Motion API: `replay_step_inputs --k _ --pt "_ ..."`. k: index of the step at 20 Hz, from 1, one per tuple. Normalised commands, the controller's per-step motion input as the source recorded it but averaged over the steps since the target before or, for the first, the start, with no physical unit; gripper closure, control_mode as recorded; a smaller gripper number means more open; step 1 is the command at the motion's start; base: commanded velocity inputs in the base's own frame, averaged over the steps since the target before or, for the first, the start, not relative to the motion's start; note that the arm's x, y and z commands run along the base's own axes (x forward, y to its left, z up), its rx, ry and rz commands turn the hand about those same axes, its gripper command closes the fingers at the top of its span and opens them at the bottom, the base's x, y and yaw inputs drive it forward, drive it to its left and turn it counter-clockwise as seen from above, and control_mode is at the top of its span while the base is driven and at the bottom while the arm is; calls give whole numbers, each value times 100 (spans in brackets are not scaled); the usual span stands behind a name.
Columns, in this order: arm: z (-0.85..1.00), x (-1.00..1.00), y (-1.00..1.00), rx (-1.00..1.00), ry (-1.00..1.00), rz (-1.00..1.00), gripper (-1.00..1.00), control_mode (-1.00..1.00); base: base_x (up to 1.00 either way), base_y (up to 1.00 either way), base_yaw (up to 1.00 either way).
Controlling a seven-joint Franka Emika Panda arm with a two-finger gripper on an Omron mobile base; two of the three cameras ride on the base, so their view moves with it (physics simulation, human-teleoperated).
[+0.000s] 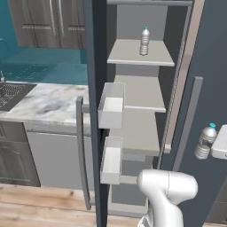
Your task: Take the bottled waters from the counter and place them in the freezer to freeze. Close the freezer door after placing the bottles.
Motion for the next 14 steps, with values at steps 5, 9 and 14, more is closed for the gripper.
replay_step_inputs --k 5,9,14 --pt "0 0 0 0 0 0 100 100 26 5 0" --pt "0 0 0 0 0 0 100 100 30 1 0" --pt "0 0 0 0 0 0 100 100 53 0 0"
